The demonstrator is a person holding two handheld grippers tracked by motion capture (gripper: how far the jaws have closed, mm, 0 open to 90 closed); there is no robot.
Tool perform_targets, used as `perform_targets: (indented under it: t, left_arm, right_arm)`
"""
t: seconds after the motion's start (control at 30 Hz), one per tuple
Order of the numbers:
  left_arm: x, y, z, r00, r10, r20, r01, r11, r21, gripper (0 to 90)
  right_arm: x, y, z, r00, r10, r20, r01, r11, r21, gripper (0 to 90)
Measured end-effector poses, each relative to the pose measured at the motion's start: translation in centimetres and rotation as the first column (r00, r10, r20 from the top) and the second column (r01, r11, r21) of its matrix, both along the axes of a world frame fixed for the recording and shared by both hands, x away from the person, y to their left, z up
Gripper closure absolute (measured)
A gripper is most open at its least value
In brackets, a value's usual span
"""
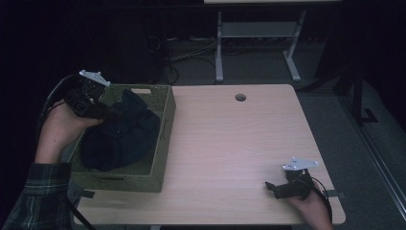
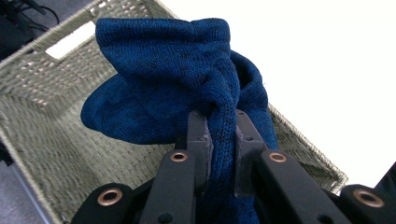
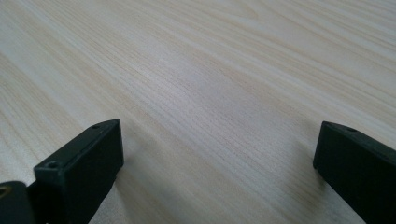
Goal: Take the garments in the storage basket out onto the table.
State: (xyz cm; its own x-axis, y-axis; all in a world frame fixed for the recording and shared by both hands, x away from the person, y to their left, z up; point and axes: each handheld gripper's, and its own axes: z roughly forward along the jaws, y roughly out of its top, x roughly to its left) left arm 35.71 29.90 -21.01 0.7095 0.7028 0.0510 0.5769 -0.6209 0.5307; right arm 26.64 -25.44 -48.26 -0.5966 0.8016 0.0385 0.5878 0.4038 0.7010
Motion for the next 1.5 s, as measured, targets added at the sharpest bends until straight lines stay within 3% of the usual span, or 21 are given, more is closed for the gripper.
perform_targets:
  t: [0.67,1.13,1.5]
  left_arm:
    - [-0.7,-2.8,4.3,0.9962,-0.079,0.035,0.080,0.9967,-0.013,80.8]
    - [-0.5,-6.8,5.4,0.9858,-0.157,0.060,0.159,0.9871,-0.024,80.8]
    - [0.2,-10.5,5.4,0.9760,-0.208,0.065,0.210,0.9770,-0.035,80.8]
  right_arm:
    - [0.0,0.0,0.0,1.0000,0.000,0.001,0.000,1.000,-0.001,1.3]
    - [0.0,0.0,0.0,1.0000,0.001,0.000,-0.001,1.000,-0.001,1.3]
    - [0.0,0.0,0.0,1.0000,0.001,0.000,-0.001,1.000,0.000,1.3]
